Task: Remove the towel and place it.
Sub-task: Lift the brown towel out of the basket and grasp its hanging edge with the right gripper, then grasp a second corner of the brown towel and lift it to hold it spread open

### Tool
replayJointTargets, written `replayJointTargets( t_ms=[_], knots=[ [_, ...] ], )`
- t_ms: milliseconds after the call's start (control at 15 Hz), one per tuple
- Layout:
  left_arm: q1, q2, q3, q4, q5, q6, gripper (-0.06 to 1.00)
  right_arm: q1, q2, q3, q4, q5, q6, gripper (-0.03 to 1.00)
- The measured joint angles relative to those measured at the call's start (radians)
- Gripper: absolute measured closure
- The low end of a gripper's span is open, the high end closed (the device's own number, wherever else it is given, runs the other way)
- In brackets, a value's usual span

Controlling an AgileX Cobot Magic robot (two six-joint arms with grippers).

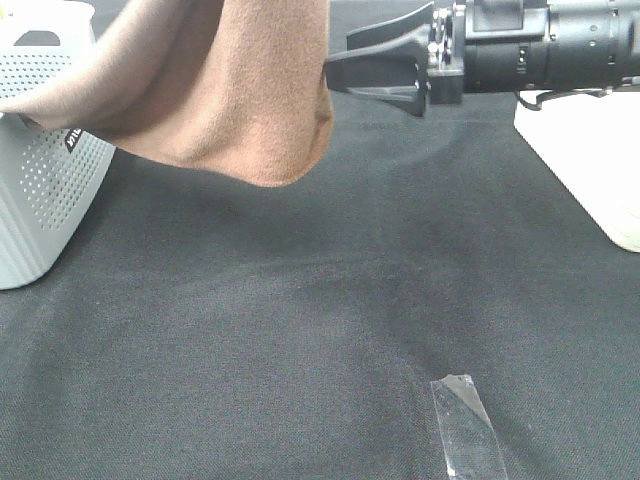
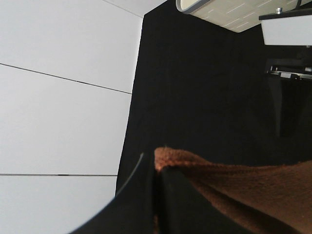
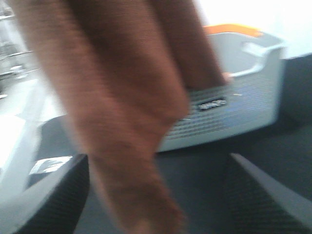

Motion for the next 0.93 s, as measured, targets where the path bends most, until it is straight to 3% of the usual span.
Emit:
replayJointTargets(
  t_ms=[200, 400, 667, 733, 933],
  knots=[
    [0.0, 0.0, 0.0, 0.004, -0.037, 0.0, 0.94, 0.056, 0.001, 0.0, -0.049, 0.063, 0.0, 0.23],
    [0.0, 0.0, 0.0, 0.019, -0.076, 0.0, 0.94, 0.138, 0.03, -0.001, -0.091, -0.011, 0.026, 0.23],
    [0.0, 0.0, 0.0, 0.067, -0.053, -0.035, 0.94, 0.138, 0.035, -0.001, -0.116, -0.023, 0.046, 0.29],
    [0.0, 0.0, 0.0, 0.075, -0.02, -0.052, 0.94, 0.138, 0.035, -0.001, -0.116, -0.024, 0.047, 0.49],
    [0.0, 0.0, 0.0, 0.08, 0.026, -0.059, 0.94, 0.138, 0.035, -0.003, -0.083, -0.013, 0.074, 0.88]
  ],
)
